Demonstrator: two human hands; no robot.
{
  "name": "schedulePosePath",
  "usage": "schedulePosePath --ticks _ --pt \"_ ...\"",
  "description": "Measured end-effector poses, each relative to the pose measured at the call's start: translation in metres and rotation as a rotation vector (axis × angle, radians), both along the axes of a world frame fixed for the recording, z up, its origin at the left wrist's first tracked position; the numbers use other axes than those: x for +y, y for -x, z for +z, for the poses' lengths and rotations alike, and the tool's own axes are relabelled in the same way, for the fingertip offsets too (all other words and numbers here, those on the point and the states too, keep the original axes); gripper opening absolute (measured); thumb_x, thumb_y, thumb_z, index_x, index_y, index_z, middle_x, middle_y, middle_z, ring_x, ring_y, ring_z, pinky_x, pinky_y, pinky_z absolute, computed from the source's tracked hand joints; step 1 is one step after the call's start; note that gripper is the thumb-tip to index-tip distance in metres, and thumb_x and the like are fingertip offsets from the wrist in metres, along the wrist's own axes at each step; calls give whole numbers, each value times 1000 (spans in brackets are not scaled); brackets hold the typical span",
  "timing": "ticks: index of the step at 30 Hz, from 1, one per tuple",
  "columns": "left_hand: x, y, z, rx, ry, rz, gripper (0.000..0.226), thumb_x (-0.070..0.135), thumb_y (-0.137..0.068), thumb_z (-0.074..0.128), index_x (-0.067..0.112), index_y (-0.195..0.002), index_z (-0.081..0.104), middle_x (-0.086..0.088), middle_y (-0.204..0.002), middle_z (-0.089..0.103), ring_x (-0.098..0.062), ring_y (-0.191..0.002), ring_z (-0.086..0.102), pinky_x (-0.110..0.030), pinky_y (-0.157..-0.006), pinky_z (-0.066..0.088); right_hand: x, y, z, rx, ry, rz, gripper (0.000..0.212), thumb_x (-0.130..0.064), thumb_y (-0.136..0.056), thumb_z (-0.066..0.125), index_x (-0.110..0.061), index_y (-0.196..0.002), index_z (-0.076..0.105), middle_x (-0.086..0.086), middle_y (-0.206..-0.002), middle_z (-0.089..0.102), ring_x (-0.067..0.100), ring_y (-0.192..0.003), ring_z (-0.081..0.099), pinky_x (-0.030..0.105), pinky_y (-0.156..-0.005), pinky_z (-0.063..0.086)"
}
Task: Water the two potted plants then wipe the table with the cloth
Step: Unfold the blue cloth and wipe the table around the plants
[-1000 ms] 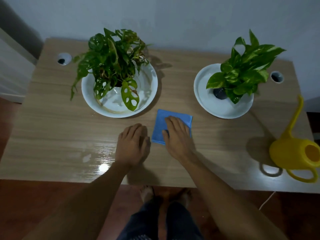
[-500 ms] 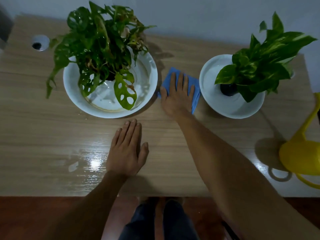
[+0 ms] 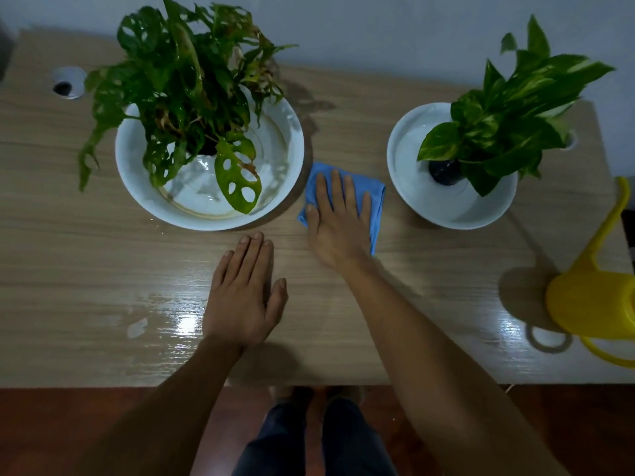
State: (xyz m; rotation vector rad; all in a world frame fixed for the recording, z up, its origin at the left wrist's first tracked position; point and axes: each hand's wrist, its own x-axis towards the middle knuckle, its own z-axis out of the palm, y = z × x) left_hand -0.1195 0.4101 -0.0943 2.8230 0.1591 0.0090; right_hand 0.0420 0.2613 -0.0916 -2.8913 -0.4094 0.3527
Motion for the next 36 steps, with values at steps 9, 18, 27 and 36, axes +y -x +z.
schedulePosePath --ticks 9,18,27,36 --pt "0 -1 -5 -41 -25 11 68 45 -101 42 10 -159 35 -8 -169 28 -21 -160 16 -48 -128 19 44 -147 1 2 -9 -99 64 -49 -108 10 -23 -166 0 -2 -174 -7 22 -160 -11 56 -126 -10" --pt "1 -1 -4 -38 -21 6 70 47 -100 41 11 -160 34 -7 -170 25 -20 -160 15 -47 -128 19 24 -139 6 -71 28 407 58 -40 -109 13 -31 -165 5 -8 -174 3 25 -161 -2 59 -126 -1" --pt "-1 -1 -1 -1 -49 -18 69 46 -101 39 10 -160 32 -9 -170 25 -21 -160 15 -48 -128 18 9 32 11 31 33 305 60 -46 -108 10 -26 -165 11 -6 -174 4 24 -160 -6 60 -124 -2" --pt "-3 2 -4 -47 -42 -11 69 46 -100 39 11 -160 34 -9 -169 28 -22 -159 18 -45 -128 15 -10 -70 8 51 8 81 59 -47 -109 11 -29 -165 0 -10 -173 -7 20 -160 -12 56 -126 -7"
